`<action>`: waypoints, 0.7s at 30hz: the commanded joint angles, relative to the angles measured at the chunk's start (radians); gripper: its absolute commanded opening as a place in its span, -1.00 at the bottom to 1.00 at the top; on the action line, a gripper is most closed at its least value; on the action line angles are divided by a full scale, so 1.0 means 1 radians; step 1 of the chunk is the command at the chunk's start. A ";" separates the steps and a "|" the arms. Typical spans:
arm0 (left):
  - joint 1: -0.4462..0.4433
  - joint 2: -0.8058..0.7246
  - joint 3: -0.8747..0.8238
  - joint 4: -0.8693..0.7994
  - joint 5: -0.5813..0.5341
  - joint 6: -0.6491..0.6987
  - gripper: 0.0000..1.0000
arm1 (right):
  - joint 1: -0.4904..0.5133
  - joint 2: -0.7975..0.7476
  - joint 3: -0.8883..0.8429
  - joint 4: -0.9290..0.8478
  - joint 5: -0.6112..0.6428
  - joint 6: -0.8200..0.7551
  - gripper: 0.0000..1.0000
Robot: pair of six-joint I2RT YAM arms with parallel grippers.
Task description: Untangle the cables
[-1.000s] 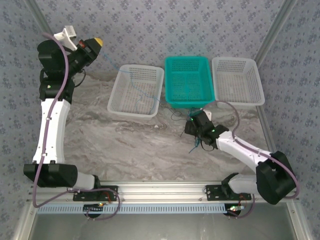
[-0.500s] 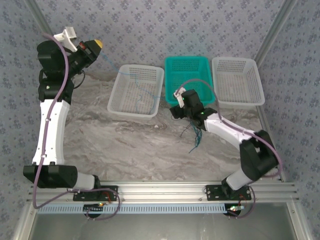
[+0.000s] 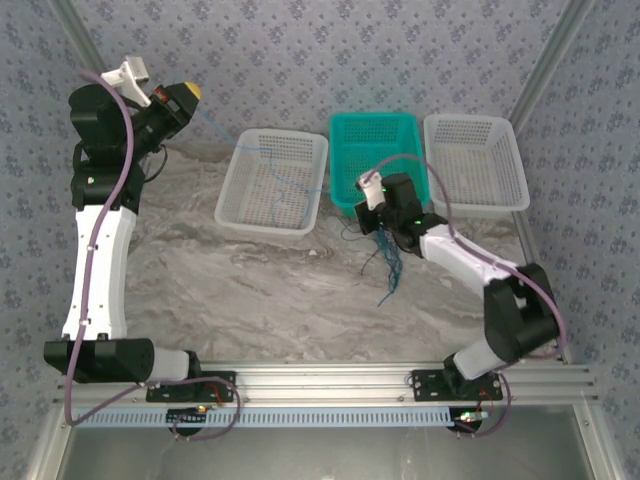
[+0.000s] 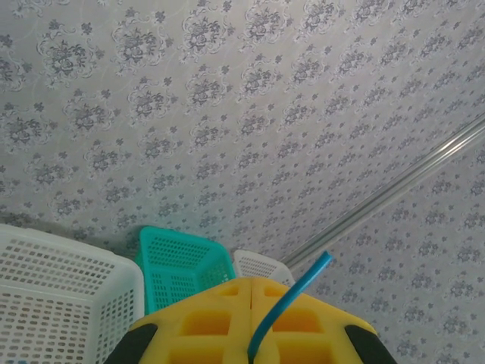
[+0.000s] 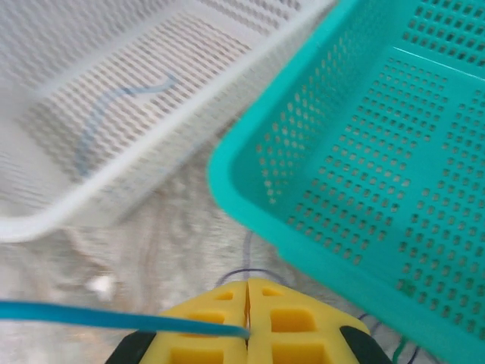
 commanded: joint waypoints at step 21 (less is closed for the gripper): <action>-0.275 -0.193 -0.572 0.040 -0.049 0.136 0.28 | -0.034 -0.229 0.009 -0.066 -0.242 0.752 -1.00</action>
